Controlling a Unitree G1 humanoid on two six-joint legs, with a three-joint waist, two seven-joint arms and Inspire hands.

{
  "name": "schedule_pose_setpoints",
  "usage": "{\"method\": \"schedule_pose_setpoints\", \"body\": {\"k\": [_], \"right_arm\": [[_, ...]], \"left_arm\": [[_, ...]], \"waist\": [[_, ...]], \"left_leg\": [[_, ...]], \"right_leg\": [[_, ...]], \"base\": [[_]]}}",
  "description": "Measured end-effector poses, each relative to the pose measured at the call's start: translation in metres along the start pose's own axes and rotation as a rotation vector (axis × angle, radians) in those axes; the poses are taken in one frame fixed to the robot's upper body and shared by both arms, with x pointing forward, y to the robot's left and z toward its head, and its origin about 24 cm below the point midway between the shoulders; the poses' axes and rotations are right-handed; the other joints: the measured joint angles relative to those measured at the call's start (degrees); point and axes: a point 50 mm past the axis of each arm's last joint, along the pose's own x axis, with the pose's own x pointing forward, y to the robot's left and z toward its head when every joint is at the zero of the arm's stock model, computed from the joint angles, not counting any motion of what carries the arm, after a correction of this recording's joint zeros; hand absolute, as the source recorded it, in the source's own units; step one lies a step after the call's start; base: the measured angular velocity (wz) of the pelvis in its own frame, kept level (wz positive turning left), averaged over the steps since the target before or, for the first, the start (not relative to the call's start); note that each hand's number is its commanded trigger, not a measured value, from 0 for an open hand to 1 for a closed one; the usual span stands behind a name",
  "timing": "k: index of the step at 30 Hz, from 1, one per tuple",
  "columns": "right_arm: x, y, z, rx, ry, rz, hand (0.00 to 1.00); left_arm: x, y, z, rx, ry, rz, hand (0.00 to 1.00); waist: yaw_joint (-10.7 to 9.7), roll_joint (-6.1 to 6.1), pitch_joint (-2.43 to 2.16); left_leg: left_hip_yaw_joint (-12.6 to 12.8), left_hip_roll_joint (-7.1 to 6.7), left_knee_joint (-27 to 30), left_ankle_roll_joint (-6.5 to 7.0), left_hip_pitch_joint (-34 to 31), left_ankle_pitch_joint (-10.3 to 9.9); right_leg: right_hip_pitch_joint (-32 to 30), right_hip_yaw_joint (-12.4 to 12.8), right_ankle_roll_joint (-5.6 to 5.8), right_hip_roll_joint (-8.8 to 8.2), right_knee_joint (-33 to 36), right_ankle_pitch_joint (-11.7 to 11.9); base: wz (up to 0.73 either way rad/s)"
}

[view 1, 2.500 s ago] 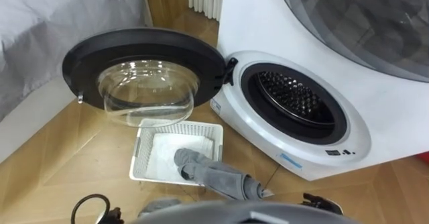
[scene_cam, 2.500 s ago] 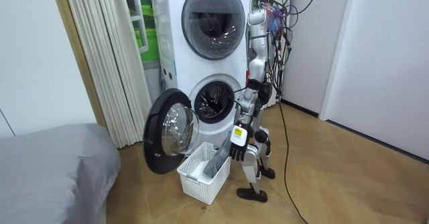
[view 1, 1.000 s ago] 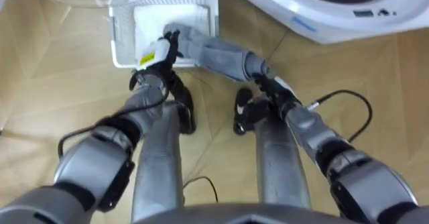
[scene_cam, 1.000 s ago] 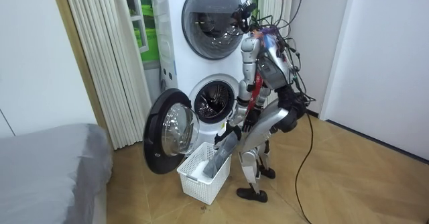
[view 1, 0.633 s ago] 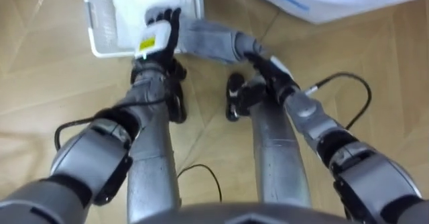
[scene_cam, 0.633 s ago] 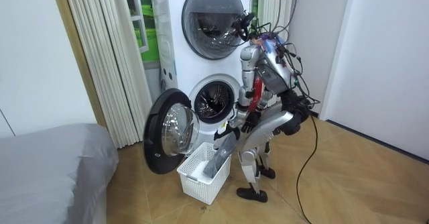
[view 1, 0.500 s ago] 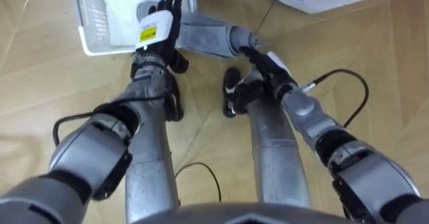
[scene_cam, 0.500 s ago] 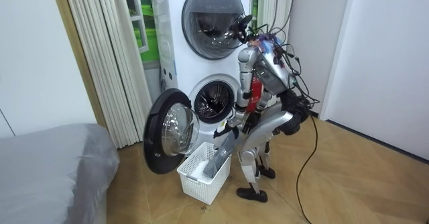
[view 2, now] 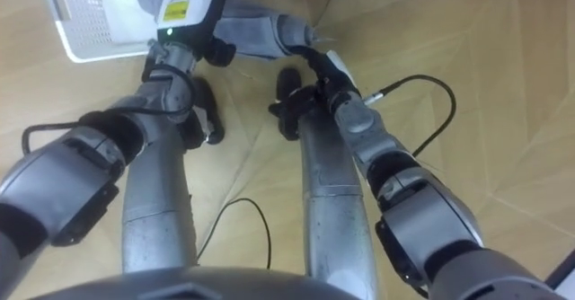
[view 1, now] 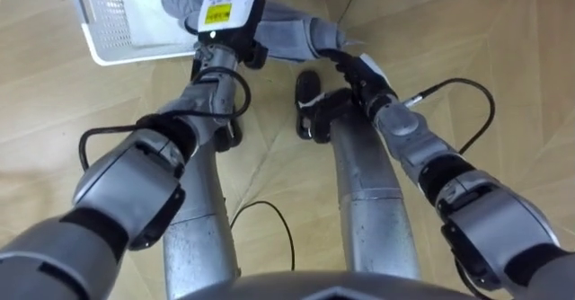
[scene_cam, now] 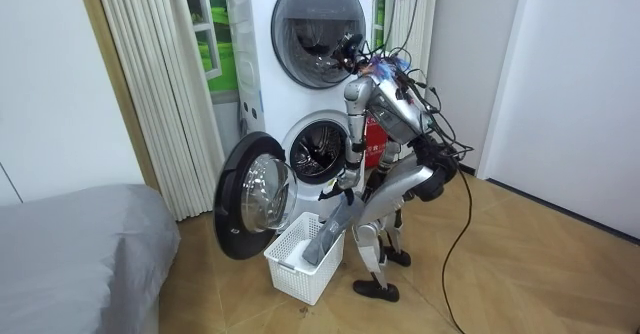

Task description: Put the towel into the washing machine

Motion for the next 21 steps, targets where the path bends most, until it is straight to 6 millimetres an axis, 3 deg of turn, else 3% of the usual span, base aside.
{"method": "schedule_pose_setpoints", "body": {"k": [5,10,19,20,21], "right_arm": [[0.003,0.004,0.006,-0.023,-0.009,0.024,0.0],[0.006,0.005,0.018,-0.037,-0.038,0.051,0.0],[0.011,0.004,0.027,-0.058,-0.038,0.055,0.0],[0.011,0.005,0.027,-0.055,-0.038,0.055,0.0],[0.011,0.005,0.028,-0.052,-0.04,0.056,0.0]], "left_arm": [[0.0,-0.003,-0.002,0.011,0.004,-0.054,0.0],[-0.005,-0.008,-0.012,0.05,0.022,-0.153,0.0],[-0.005,-0.015,-0.01,0.045,0.019,-0.318,0.02],[-0.005,-0.015,-0.01,0.039,0.021,-0.322,0.13],[-0.003,-0.014,-0.01,0.023,0.028,-0.33,0.57]], "waist": [[-1.1,-0.41,0.25],[-1.7,-1.56,0.94],[-1.7,-1.71,1.02],[-1.7,-1.73,1.03],[-1.8,-1.81,1.07]], "left_leg": [[-0.1,0.02,0.1,-0.02,-0.1,-0.3],[-0.2,0.65,1.0,-0.1,-2.1,-0.6],[-0.1,0.41,0.9,-0.05,-2.2,-0.8],[-0.1,0.41,0.9,-0.05,-2.2,-0.8],[-0.2,0.4,0.9,-0.04,-2.2,-0.9]], "right_leg": [[-0.1,0.0,0.02,0.04,0.0,-0.2],[-1.9,0.0,-0.04,0.37,0.3,-0.2],[-2.0,0.0,-0.05,0.33,0.3,-0.3],[-2.0,0.0,-0.05,0.34,0.2,-0.4],[-2.0,0.0,-0.04,0.35,0.2,-0.4]], "base": [[0.0],[-0.06],[0.0],[0.0],[0.0]]}}
